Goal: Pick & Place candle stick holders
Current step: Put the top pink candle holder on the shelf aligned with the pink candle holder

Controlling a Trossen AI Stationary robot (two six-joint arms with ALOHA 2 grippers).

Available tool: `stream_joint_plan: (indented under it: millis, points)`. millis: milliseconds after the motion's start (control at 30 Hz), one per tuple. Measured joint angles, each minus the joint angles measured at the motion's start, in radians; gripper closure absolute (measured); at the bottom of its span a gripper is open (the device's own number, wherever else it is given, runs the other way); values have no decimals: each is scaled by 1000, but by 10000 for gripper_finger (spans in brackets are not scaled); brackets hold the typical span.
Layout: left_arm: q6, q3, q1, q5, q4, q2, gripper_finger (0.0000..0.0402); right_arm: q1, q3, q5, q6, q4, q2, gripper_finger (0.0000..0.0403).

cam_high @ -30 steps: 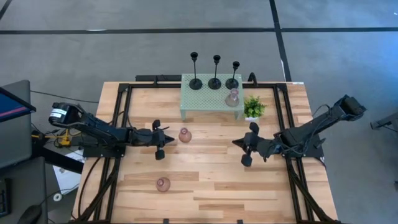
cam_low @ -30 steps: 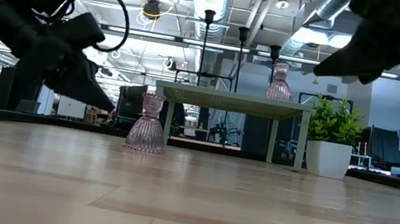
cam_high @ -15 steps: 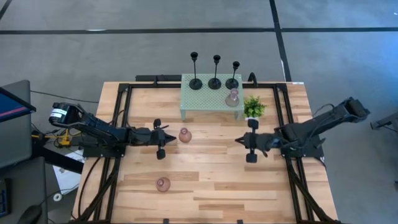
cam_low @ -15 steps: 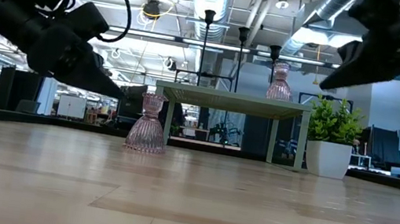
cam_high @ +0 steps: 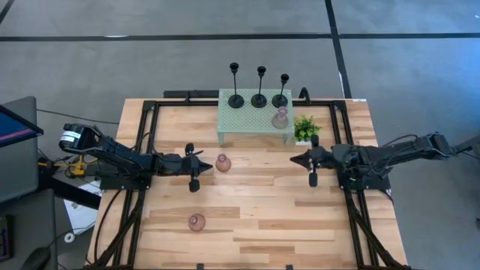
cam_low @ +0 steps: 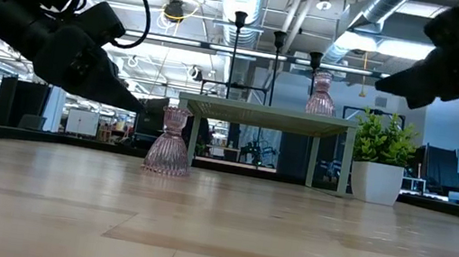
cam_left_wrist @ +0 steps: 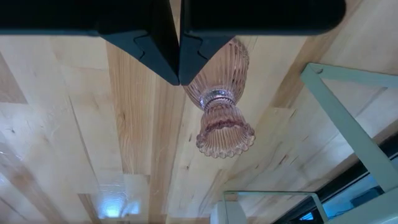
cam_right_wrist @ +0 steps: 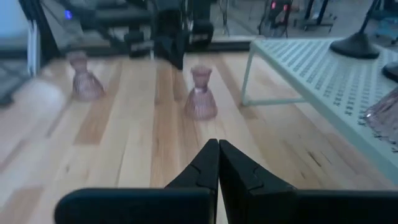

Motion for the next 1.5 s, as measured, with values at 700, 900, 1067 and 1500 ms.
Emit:
stream_joint_plan:
  millis: [700,900,1067,1500]
  points:
    - [2,0,0,-52,0,0,365,29,-39,4,17,15,-117,403]
    - [-72,0,24,-63,1,7,318,26,-39,4,17,15,-117,403]
    - [-154,0,49,-64,1,36,279,25,-39,5,17,14,-117,403]
    - [-155,2,57,-11,200,162,178,25,-39,5,17,9,-116,403]
